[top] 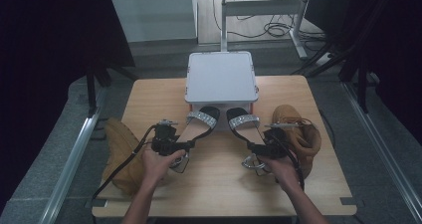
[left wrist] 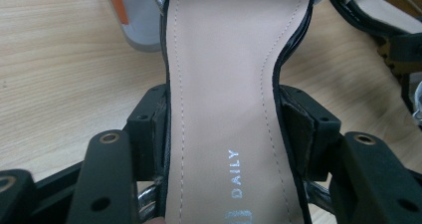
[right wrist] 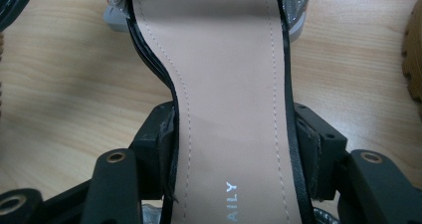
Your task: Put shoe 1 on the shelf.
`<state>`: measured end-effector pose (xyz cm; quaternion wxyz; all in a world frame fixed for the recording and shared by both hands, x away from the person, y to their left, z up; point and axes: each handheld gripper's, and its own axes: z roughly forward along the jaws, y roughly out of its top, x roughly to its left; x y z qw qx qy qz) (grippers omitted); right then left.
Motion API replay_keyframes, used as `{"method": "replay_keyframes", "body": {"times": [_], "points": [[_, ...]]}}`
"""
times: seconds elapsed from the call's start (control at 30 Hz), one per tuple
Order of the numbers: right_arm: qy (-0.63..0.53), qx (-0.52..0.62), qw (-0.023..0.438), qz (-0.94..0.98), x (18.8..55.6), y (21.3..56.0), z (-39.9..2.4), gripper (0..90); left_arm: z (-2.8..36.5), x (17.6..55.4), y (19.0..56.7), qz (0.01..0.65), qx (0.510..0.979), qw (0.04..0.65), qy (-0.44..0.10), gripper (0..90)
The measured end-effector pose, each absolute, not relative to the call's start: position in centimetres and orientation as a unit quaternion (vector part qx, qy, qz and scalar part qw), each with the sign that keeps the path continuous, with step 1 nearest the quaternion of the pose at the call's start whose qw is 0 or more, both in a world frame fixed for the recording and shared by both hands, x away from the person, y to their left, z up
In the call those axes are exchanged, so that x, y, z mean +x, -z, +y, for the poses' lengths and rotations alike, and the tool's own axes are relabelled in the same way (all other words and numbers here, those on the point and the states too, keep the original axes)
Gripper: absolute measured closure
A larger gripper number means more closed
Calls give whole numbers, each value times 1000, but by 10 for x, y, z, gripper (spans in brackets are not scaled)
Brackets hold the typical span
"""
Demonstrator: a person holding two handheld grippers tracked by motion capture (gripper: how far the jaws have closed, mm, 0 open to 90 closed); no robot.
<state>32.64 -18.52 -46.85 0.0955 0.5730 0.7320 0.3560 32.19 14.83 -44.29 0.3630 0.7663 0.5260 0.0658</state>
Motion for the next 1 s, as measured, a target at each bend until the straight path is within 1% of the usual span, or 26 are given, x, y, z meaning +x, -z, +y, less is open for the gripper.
{"method": "replay_keyframes", "body": {"times": [0.1, 0.27, 0.5, 0.67, 0.73, 0.9, 1.0], "points": [[-355, 577, 98, 729, 331, 468, -181, 420, 146, 327, 446, 534, 758, 368, -65, 417], [-360, 588, 99, 718, 340, 470, -174, 420, 137, 334, 454, 548, 741, 379, -82, 417], [-358, 603, 107, 705, 353, 475, -161, 420, 129, 347, 465, 567, 725, 385, -71, 417], [-360, 610, 111, 697, 364, 478, -150, 420, 125, 356, 473, 584, 711, 382, -89, 417], [-361, 618, 103, 691, 368, 480, -145, 420, 123, 359, 474, 589, 706, 382, -93, 417], [-355, 635, 104, 678, 378, 489, -135, 421, 116, 369, 482, 605, 694, 377, -97, 417], [-352, 645, 112, 669, 384, 491, -131, 420, 115, 376, 487, 618, 682, 380, -90, 418]]}}
